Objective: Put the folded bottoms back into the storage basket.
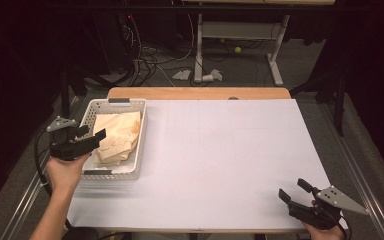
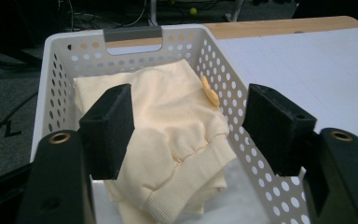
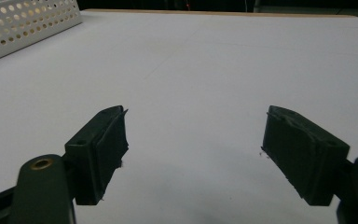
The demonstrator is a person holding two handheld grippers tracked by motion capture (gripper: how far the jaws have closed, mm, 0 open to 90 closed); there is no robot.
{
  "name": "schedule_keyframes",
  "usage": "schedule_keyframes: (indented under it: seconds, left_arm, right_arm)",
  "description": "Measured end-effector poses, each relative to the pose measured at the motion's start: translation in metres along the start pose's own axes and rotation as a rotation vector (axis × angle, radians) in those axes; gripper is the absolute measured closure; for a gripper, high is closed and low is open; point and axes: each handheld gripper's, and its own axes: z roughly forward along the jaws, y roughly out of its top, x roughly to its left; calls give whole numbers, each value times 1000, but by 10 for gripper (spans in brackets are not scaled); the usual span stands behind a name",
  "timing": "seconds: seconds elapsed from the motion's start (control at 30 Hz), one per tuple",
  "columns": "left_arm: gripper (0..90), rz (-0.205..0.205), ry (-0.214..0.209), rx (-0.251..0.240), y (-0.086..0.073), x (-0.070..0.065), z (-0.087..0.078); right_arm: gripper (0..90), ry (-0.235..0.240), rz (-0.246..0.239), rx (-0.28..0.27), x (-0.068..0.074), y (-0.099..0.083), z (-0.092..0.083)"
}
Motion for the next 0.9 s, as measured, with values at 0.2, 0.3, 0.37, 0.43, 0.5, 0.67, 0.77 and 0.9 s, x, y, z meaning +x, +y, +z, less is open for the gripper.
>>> schedule_keyframes:
  seconds: [0.2, 0.3, 0.37, 0.43, 0.5, 0.67, 0.77, 0.9]
  left_arm:
    - [316, 12, 2, -3, -3, -3, -3]
    - [303, 12, -5, -8, -5, -4, -5]
    - [299, 14, -6, -14, -7, -5, -6]
    - [293, 18, -9, -16, -8, -6, -8]
    - [291, 20, -11, -16, -9, -7, -8]
    - [287, 24, -19, -19, -13, -9, -11]
    - [286, 29, -21, -22, -16, -10, -13]
    - [286, 25, -22, -29, -20, -10, -16]
  right_arm:
    - [226, 0, 0, 0, 0, 0, 0]
    - [226, 0, 1, 0, 0, 0, 0]
    - [226, 0, 1, 0, 0, 0, 0]
    - [226, 0, -1, 0, 0, 0, 0]
    - [226, 0, -1, 0, 0, 0, 0]
    - [226, 0, -1, 0, 0, 0, 0]
    - [226, 0, -1, -1, 0, 0, 0]
    - [226, 0, -2, 0, 0, 0, 0]
